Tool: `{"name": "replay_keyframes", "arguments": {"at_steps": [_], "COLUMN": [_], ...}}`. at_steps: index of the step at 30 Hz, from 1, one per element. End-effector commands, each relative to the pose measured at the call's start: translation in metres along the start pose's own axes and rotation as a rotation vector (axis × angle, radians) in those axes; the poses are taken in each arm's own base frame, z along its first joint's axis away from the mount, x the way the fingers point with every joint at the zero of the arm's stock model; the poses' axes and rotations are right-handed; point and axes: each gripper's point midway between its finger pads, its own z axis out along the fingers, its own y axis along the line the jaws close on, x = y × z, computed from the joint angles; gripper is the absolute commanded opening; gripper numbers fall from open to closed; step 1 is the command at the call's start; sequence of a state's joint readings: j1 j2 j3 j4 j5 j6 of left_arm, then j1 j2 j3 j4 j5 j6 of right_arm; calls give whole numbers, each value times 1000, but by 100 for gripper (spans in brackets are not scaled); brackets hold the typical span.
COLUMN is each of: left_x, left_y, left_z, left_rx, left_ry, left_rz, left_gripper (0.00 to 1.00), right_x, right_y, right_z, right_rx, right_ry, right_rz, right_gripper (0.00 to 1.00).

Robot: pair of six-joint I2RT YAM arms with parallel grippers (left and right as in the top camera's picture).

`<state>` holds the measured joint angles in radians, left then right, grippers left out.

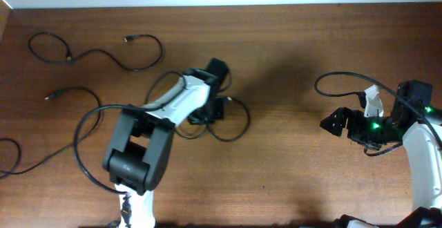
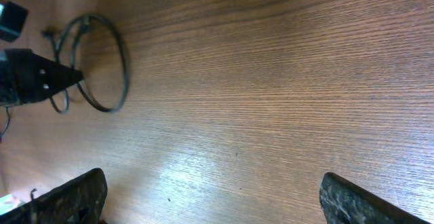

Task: Untangle cables

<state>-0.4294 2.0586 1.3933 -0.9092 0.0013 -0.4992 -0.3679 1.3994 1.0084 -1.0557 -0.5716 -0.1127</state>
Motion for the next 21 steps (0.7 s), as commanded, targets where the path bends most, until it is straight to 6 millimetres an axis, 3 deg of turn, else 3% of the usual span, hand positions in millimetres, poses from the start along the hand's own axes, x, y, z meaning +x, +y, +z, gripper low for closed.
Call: {"name": "replay_keyframes", "arguments": {"at_steps": [1, 11, 18, 21], "left_x": [9, -9, 7, 15], "left_y": [68, 190, 297, 332], "left_z": [34, 34, 31, 32], "left_rx": [-145, -213, -293, -278], "left_ry": [80, 80, 85, 75], "left_rz": [-115, -430, -695, -809], "left_gripper": [0, 0, 0, 0], "right_x": [-6, -7, -6, -7], "right_y": [1, 1, -3, -3], "right_z": [-8, -8, -8, -8], "right_rx": [13, 14, 36, 36], "right_ry": [-29, -32, -29, -31], "right_rz": [-24, -29, -28, -29], "right_gripper": [99, 99, 99, 99]}}
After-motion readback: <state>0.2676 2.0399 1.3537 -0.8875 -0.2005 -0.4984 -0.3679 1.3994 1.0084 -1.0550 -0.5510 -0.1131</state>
